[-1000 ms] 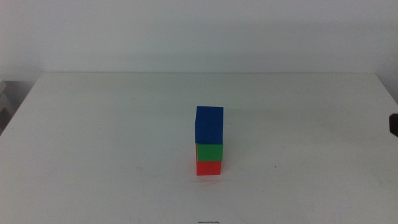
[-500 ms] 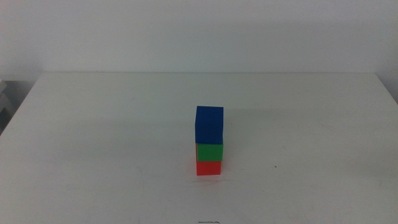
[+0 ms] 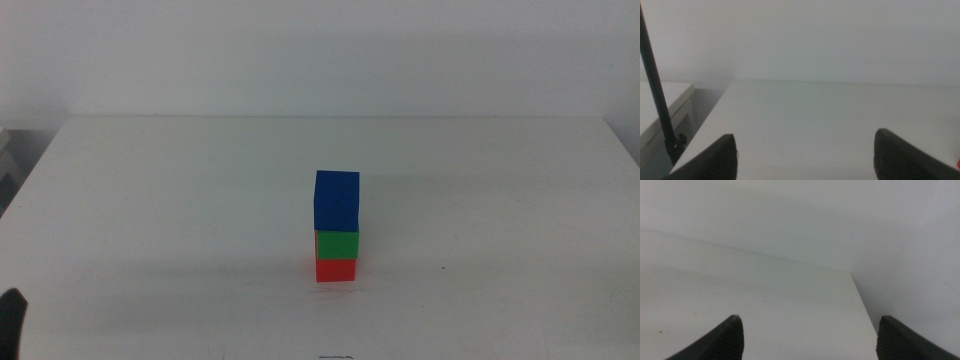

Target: Stack red cubes first, then green, then blue cubes in a specific spot.

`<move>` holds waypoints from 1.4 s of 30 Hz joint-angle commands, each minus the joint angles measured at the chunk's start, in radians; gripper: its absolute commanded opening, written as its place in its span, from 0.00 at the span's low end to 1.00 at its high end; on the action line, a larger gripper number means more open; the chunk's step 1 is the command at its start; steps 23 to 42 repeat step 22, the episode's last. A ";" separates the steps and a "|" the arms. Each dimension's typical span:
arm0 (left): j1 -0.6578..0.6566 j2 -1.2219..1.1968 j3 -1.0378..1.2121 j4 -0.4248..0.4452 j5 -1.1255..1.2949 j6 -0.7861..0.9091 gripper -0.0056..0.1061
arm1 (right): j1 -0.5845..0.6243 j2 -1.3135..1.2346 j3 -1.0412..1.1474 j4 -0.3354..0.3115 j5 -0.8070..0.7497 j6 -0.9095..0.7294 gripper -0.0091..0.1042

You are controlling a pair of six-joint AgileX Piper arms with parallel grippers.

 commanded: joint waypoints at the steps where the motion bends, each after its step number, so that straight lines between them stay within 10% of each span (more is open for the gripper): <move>1: -0.002 -0.006 -0.006 -0.009 -0.105 -0.004 0.89 | -0.007 -0.013 0.016 -0.001 -0.161 -0.009 0.68; 42: -0.002 -0.022 0.106 -0.007 -0.150 -0.004 0.89 | -0.007 -0.023 0.075 0.028 -0.124 -0.006 0.68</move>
